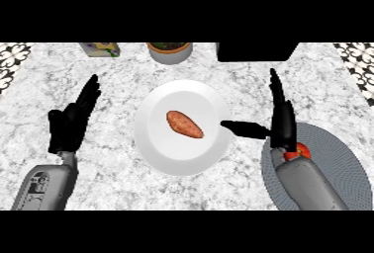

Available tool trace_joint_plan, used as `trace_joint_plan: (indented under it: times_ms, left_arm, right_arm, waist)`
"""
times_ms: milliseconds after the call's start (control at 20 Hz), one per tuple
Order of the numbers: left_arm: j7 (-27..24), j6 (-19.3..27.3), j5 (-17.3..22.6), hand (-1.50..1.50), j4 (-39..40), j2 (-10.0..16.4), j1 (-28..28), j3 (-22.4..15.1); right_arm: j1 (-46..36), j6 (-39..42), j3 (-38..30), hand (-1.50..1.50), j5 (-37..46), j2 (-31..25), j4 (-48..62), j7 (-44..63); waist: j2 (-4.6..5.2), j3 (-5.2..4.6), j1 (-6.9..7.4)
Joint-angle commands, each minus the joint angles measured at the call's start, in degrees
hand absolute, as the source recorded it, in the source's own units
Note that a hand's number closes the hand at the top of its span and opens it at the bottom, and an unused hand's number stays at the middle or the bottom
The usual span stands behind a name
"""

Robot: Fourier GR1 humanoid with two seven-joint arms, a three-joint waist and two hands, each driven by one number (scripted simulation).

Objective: Pick the sweet potato from the placemat and place it in the plate

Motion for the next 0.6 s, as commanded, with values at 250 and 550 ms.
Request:
trace_joint_plan:
  times_ms: [250, 550]
  left_arm:
    - [-1.19, -0.72, -0.49, 0.0, -0.99, -0.08, 1.26, 0.69]
    - [0.42, -0.38, -1.76, 0.0, -0.41, -0.79, -0.44, 0.87]
  right_arm:
    - [14.56, 13.15, -10.38, -1.5, -8.02, -10.03, -8.43, -8.98]
    - [16.47, 20.23, -17.48, -1.5, -11.56, -7.66, -0.31, -20.11]
  waist:
    - [0.11, -0.01, 0.41]
    - [0.18, 0.01, 0.67]
